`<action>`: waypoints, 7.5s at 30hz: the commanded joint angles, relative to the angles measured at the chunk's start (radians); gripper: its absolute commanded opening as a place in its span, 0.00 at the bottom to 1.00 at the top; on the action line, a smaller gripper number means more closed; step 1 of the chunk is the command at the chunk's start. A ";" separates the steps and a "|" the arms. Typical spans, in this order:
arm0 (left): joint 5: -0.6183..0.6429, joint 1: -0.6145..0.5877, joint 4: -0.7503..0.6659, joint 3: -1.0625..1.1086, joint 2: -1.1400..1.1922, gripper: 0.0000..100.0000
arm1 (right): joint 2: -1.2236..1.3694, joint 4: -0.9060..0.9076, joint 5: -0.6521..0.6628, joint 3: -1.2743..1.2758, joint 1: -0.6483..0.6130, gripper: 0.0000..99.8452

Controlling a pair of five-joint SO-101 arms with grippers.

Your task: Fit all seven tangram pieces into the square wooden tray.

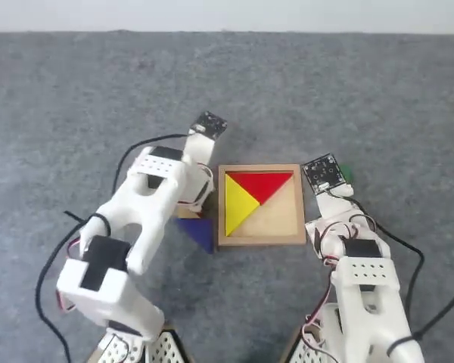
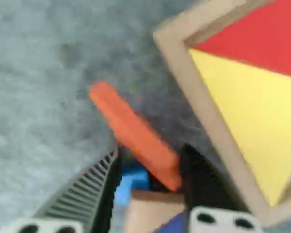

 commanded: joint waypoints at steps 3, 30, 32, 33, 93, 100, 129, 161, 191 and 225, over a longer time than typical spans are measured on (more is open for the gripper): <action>-0.012 -0.132 -0.009 -0.127 0.049 0.22 | -0.016 -0.025 -0.008 -0.003 -0.004 0.01; -0.163 -0.209 0.097 -0.372 0.110 0.22 | -0.016 -0.025 -0.005 -0.003 -0.005 0.01; -0.255 -0.213 0.109 -0.372 0.110 0.22 | -0.016 -0.025 -0.005 -0.003 -0.005 0.01; -0.316 -0.216 0.121 -0.375 0.110 0.22 | -0.016 -0.025 -0.005 -0.003 -0.005 0.01; 0.199 -0.133 0.758 -1.523 0.761 0.23 | -0.016 -0.027 -0.005 -0.005 -0.007 0.01; 0.144 -0.081 0.760 -1.438 0.753 0.22 | -0.016 -0.047 -0.005 -0.003 -0.005 0.01; 0.066 -0.149 0.701 -1.247 0.750 0.21 | -0.016 -0.044 -0.005 -0.003 -0.005 0.01; 0.029 -0.098 0.638 -1.129 0.563 0.21 | -0.016 -0.047 -0.003 -0.002 -0.004 0.01; 0.051 -0.054 0.763 -1.342 0.620 0.01 | -0.147 -0.010 -0.035 0.012 0.076 0.01; 0.815 0.479 0.500 -1.076 0.523 0.01 | -0.941 0.265 -0.110 0.233 0.159 0.01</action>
